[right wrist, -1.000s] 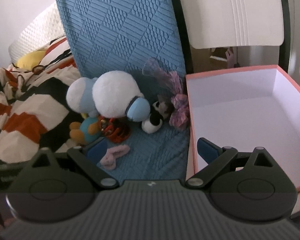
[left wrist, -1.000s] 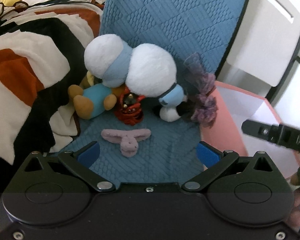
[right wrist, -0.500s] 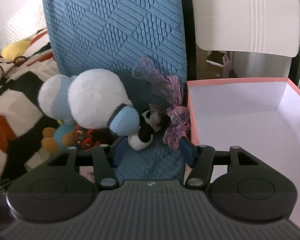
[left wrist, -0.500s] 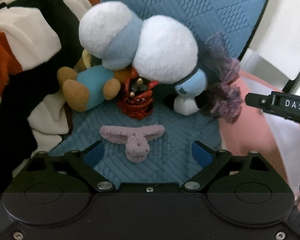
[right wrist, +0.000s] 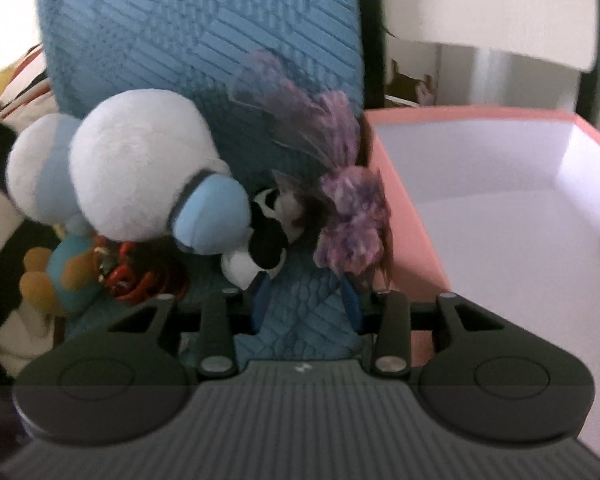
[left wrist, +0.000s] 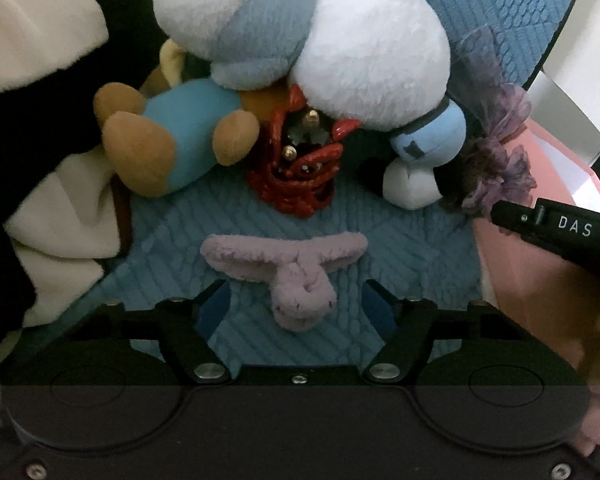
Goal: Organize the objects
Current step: 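Close left gripper on pink fuzzy clip while right gripper lowers onto purple bow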
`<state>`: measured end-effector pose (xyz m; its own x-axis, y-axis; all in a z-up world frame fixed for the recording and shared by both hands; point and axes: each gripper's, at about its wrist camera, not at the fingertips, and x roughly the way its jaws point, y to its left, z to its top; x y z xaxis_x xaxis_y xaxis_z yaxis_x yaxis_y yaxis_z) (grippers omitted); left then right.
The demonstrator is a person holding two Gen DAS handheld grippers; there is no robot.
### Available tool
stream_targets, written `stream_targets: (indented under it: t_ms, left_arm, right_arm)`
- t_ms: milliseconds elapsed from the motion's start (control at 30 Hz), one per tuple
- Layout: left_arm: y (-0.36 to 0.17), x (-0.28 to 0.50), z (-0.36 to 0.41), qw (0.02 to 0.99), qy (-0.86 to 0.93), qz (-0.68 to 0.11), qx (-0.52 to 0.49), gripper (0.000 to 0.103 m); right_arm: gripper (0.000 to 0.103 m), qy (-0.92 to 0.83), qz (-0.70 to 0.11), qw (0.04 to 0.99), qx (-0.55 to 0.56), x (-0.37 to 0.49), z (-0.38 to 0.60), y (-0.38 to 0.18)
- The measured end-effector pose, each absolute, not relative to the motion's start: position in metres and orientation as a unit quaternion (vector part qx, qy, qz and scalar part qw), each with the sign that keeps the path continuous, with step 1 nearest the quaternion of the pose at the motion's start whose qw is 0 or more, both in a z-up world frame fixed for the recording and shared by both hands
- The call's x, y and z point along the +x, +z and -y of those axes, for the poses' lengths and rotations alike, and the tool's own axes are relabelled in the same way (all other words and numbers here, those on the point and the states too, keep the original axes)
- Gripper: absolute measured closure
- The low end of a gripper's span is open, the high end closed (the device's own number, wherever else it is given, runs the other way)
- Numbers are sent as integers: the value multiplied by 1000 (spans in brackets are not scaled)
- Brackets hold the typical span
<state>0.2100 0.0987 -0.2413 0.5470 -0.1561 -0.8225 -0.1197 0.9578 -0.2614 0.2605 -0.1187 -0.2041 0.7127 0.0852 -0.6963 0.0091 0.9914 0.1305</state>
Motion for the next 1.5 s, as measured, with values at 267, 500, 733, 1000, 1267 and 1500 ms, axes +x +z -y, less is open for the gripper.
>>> stream_targets:
  t_ms: [267,500,733,1000,1267,1500]
  left_arm:
    - [-256,226,-101,852,-26,-494,-172,57]
    - [-261,233,-109,847,-22,-495,-193,65]
    - [-263,237,-112,843,-25,-497,-205,71]
    - [-262,238,-113,840,-22,-500,-209,72]
    - [-258,228,-112,842,-25,-491,-222,72]
    - [-249,217,-114,845,-44,-478,-234,72]
  right_arm:
    - [63,-53,-383,908,162,274,121,-217]
    - [63,-106,-385,879,260,284,131,-226]
    - [63,-151,-369,850,343,284,141,-236]
    - [96,-166,-350,856,342,277,141,-237]
    - [99,-132,-337,873,326,259,149,-221]
    - [100,-105,-337,882,314,222,153,-211]
